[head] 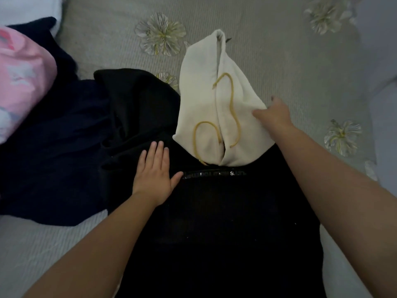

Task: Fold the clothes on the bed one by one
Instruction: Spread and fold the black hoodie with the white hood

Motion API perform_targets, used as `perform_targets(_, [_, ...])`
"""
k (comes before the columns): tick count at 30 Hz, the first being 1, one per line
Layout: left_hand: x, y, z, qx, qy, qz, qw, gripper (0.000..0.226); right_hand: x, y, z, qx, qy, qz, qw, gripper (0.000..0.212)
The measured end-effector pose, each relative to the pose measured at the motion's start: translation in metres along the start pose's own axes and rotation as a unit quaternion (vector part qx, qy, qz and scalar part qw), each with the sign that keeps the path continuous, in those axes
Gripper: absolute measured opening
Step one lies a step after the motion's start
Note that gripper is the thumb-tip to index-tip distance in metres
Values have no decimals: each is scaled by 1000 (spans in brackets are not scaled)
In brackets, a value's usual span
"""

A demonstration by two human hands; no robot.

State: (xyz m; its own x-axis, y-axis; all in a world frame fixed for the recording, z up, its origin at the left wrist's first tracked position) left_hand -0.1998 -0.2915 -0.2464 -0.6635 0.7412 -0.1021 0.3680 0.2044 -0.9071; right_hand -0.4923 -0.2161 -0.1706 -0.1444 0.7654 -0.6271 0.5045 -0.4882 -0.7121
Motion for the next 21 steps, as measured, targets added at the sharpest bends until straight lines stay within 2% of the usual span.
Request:
perform_targets(2, [0, 0, 1, -14, -1, -5, 1000, 75, -16, -6, -11, 18, -44, 19, 999, 22])
perform_targets(3, [0, -1, 0, -26, 2, -14, 1000, 74, -23, -7, -21, -2, -71, 30, 997, 4])
perform_targets(5, [-2, -10, -5, -34, 15, -92, 995, 71, -30, -10, -47, -68, -147, 42, 986, 13])
perform_targets(7, [-9, -31, -14, -7, 2, -273, 962, 63, -36, -21, -85, -120, -234, 27, 964, 29])
perform_targets(9, [-23, -55, -28, 42, -36, -416, 908, 55, -36, -32, -131, -141, -378, -53, 913, 32])
perform_targets(11, [-31, -77, -43, 86, -53, -454, 885, 51, -19, -33, -183, -125, -511, -224, 820, 32])
perform_targets(13, [-23, -91, -57, 86, -39, -469, 878, 50, 22, -22, -223, -156, -547, -343, 748, 26])
perform_targets(15, [-11, -99, -73, 79, -21, -483, 872, 48, 54, -14, -258, -223, -544, -374, 717, 15])
perform_targets(16, [-3, -104, -81, 85, -11, -487, 869, 48, 66, -13, -268, -240, -532, -383, 716, 10])
perform_targets(17, [3, -108, -89, 97, -5, -493, 864, 47, 74, -15, -273, -246, -527, -383, 718, 15])
perform_targets(19, [15, -114, -103, 113, 4, -497, 860, 44, 86, -20, -272, -249, -505, -353, 747, 24])
perform_targets(20, [22, -115, -109, 116, 13, -485, 866, 40, 91, -25, -264, -245, -450, -317, 798, 17])
perform_targets(21, [29, -113, -114, 115, 20, -466, 877, 37, 96, -36, -247, -223, -350, -252, 874, 9])
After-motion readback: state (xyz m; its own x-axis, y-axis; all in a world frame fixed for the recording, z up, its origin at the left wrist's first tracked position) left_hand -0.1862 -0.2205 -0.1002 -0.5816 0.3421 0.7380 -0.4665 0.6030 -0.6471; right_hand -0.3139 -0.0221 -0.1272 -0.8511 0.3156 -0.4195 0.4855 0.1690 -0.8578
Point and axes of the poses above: each hand's wrist, its own z-axis towards the middle knuckle, its own y-axis out of the palm, x = y × z, the point moved 9 cm from there along z, towards the middle knuckle, and after that the axes turned 6 degrees about z, right-handed, at the moved point
